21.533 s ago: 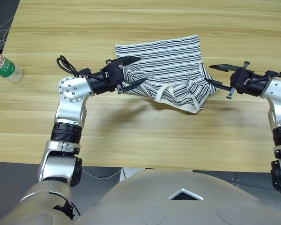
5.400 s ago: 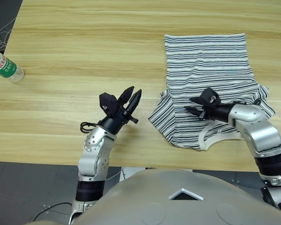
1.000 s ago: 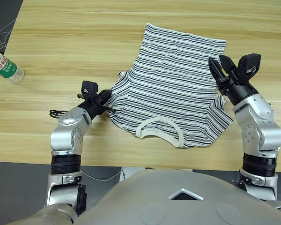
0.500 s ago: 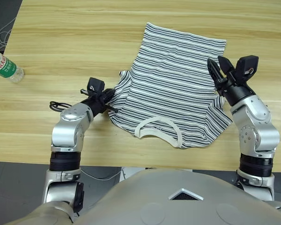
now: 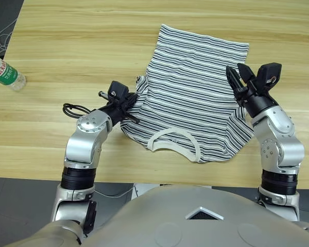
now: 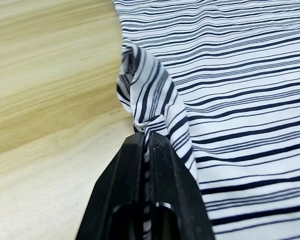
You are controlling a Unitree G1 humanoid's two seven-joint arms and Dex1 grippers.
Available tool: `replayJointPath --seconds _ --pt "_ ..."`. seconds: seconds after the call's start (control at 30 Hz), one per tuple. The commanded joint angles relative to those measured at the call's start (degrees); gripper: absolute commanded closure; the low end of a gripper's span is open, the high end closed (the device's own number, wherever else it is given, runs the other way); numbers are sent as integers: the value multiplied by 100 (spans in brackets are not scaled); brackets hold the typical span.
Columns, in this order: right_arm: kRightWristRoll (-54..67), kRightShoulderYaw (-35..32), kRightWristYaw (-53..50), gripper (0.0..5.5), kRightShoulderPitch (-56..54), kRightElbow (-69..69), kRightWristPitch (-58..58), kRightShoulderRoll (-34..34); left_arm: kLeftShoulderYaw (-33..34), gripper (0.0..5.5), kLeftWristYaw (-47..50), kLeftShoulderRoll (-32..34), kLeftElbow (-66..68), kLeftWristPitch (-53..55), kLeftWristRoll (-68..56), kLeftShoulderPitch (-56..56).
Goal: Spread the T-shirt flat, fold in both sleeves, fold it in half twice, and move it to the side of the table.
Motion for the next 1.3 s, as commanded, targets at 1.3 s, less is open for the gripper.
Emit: replayJointPath --seconds 1.3 --pt "-68 23 24 365 -37 84 -43 10 -1058 482 -203 65 -254 -453 742 368"
